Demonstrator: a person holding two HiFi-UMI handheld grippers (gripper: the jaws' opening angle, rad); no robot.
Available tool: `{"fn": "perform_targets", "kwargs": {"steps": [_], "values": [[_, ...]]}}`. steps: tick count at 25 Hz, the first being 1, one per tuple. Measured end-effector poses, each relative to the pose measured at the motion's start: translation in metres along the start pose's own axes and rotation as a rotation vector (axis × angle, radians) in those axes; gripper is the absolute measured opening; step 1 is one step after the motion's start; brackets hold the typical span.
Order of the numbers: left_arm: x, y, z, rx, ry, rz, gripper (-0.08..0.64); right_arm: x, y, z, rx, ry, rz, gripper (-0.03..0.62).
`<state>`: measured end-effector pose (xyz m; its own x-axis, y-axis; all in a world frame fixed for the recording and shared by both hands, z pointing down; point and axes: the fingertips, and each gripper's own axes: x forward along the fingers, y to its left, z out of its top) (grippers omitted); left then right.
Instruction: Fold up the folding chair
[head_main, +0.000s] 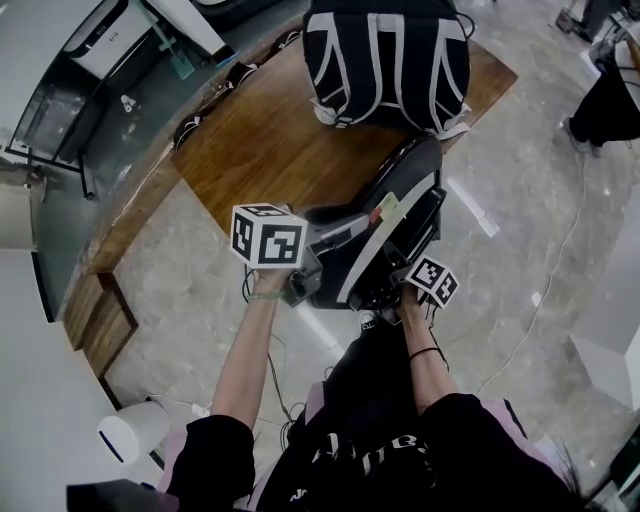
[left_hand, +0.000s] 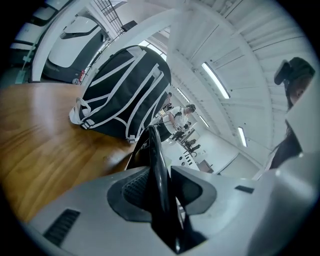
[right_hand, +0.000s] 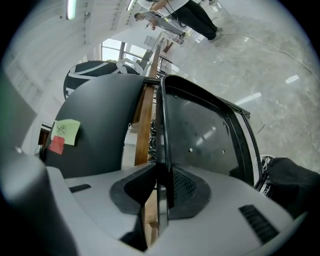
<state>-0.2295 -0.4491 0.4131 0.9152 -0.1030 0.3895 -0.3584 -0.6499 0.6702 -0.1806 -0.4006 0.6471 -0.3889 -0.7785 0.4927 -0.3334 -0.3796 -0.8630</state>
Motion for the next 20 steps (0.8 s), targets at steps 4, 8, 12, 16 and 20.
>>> {"fn": "perform_targets", "kwargs": {"steps": [4, 8, 12, 16, 20], "values": [[0.003, 0.013, 0.004, 0.075, 0.039, 0.061, 0.11, 0.007, 0.0, 0.004, 0.003, 0.019, 0.003, 0.077], [0.005, 0.02, 0.007, 0.129, 0.068, 0.096, 0.11, 0.009, 0.002, 0.006, -0.002, 0.015, 0.01, 0.077], [0.008, 0.029, 0.012, 0.16, 0.089, 0.106, 0.11, 0.016, 0.002, 0.01, 0.005, 0.01, 0.005, 0.077], [0.014, 0.04, 0.019, 0.188, 0.112, 0.107, 0.11, 0.022, 0.002, 0.015, 0.009, 0.008, -0.003, 0.077], [0.021, 0.051, 0.025, 0.21, 0.13, 0.101, 0.11, 0.029, 0.001, 0.021, 0.02, 0.005, -0.009, 0.077]]}}
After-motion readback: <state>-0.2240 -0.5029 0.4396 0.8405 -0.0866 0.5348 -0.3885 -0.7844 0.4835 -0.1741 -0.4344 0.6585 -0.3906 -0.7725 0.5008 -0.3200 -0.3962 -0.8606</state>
